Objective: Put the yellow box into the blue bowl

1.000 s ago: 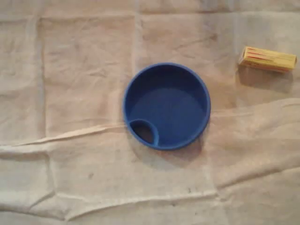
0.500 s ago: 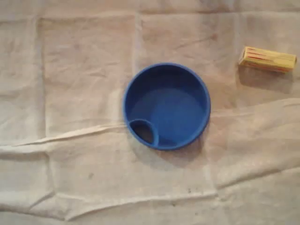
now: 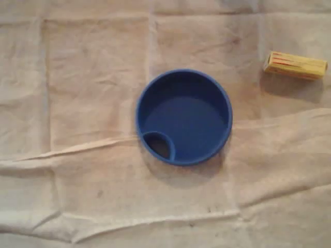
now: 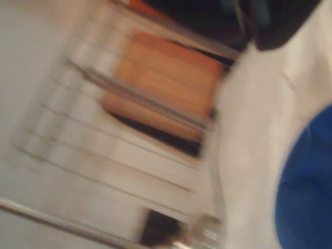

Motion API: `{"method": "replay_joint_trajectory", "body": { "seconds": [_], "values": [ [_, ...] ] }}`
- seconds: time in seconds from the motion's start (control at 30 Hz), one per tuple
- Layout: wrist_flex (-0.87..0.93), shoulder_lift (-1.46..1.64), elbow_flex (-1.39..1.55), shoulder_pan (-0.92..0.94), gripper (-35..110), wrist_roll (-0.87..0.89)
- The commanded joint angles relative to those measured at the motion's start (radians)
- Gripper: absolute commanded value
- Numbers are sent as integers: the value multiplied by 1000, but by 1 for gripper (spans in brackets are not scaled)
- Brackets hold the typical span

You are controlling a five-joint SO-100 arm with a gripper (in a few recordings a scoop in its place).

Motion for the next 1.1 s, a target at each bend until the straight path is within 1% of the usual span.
{"method": "replay_joint_trajectory", "body": {
  "seconds": [0.0, 0.13, 0.27, 0.33, 0.47, 0.6, 0.7, 0.83, 1.07],
  "values": [
    [-77, -195, -72, -81, 0, 0],
    [-91, -364, -147, -186, 0, 12],
    [-91, -517, -212, -249, 0, 17],
    [-95, -597, -235, -267, 0, 49],
    [-101, -781, -298, -313, 0, 204],
    [-91, -960, -417, -374, 0, 390],
    [-91, -1080, -518, -393, 0, 497],
    [-89, -1207, -638, -393, 0, 597],
    [-101, -1402, -742, -390, 0, 718]
  ]
}}
